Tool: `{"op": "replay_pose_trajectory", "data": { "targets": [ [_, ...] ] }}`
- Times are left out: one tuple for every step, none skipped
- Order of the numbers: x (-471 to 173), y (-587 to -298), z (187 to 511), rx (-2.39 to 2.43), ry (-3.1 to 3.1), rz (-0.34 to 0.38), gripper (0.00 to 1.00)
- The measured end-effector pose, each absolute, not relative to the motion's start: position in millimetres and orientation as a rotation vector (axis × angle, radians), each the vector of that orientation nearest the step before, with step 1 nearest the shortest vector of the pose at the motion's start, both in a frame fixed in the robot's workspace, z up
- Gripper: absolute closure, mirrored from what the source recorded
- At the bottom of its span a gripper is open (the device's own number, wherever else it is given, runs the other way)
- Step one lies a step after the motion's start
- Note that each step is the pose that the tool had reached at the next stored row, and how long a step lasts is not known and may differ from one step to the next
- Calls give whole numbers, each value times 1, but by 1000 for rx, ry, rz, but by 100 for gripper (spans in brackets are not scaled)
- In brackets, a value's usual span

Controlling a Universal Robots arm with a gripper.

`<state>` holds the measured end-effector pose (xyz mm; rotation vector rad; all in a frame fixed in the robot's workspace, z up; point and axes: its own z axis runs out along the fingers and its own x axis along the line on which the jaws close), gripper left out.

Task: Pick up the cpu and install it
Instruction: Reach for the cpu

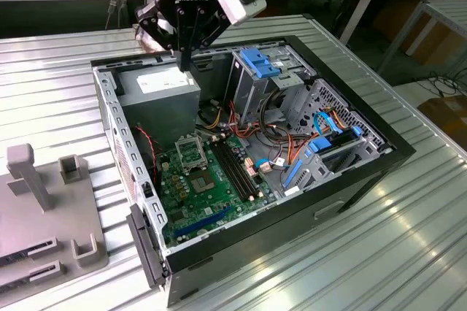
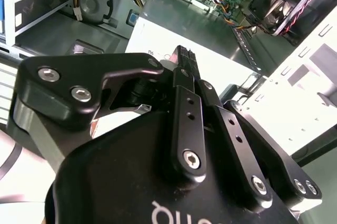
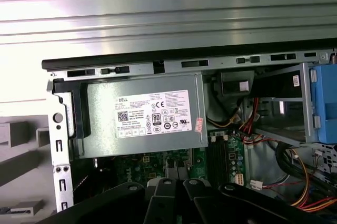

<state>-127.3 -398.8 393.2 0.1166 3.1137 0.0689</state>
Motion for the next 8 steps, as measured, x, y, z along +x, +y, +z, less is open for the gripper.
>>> {"op": "replay_pose_trajectory", "data": {
  "targets": [
    [-128, -399, 393, 117, 3114, 69, 89],
    [-128, -399, 393, 117, 3114, 69, 89],
    [-128, -399, 393, 117, 3114, 69, 89],
    [-129, -399, 393, 117, 3114, 69, 89],
    [-130, -399, 393, 117, 3114, 69, 89],
    [-131, -399, 393, 117, 3114, 69, 89],
    [-131, -399, 393, 117, 3114, 69, 89],
    [-131, -399, 393, 117, 3114, 69, 89]
  ]
}}
